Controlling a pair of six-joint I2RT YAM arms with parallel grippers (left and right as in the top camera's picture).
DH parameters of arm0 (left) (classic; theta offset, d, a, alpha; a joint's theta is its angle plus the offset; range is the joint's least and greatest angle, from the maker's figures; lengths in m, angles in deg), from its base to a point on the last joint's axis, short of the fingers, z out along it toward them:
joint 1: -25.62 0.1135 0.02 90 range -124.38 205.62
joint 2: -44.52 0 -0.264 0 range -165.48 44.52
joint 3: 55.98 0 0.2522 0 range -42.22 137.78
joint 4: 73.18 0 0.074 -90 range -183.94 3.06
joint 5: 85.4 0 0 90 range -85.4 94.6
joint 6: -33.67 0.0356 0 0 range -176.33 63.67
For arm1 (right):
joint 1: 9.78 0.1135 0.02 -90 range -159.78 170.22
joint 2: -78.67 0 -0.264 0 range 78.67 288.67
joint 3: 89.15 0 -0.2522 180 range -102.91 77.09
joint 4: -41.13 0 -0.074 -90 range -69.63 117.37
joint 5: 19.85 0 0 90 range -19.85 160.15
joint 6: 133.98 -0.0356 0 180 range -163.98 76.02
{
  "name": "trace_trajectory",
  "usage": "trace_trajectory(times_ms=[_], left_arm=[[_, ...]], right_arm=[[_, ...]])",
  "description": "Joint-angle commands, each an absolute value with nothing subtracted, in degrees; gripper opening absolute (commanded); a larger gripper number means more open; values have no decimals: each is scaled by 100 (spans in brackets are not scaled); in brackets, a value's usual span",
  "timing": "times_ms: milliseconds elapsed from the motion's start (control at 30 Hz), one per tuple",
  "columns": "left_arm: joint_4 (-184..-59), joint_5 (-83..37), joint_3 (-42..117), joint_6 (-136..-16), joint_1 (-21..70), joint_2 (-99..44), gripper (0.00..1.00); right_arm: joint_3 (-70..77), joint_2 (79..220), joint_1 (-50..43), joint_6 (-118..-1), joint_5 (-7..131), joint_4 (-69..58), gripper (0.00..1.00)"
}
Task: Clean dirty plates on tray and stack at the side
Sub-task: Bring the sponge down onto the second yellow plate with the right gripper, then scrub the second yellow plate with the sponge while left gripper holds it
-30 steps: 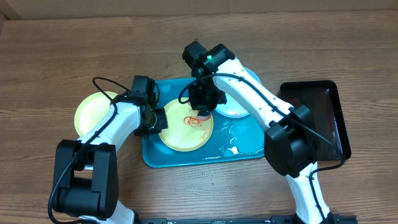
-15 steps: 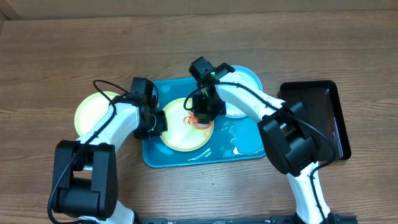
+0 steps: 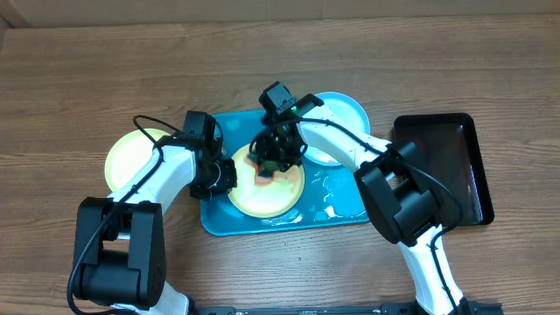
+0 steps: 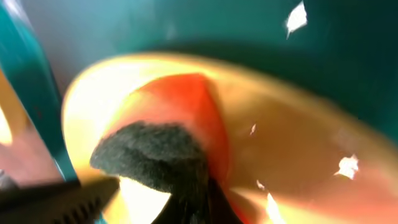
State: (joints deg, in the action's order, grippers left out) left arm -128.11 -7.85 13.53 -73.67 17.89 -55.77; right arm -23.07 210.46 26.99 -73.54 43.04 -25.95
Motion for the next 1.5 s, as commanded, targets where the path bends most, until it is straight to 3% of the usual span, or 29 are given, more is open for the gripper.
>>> trace_trajectory(times_ms=[0,200,400,700,1033,1300,1467], left_arm=[[-12820,-890,1123,-7134,1746,-5741,4],[-12824,-879,1123,-7134,1929,-5741,4],[-12822,-881,1123,-7131,2178,-5741,4],[-12542,-1170,1128,-7134,2235,-5741,4],[-12282,-1456,1147,-7177,2329,-5741,4],[-12269,-1456,1154,-7175,2428,-5741,4],[-12306,-1447,1152,-7103,2537,-5741,4]], right_arm=[[-2392,21352,2817,-6698,4253,-3390,4],[-2930,21350,2684,-6576,6459,-4708,4],[-3054,21352,2690,-6493,7794,-4282,4],[-3013,21514,3090,-6276,5198,-2763,4],[-3013,21553,3619,-6254,4610,-3642,4],[-3015,21553,3195,-6506,6804,-4669,4],[-3015,21553,2710,-6799,8358,-4680,4]])
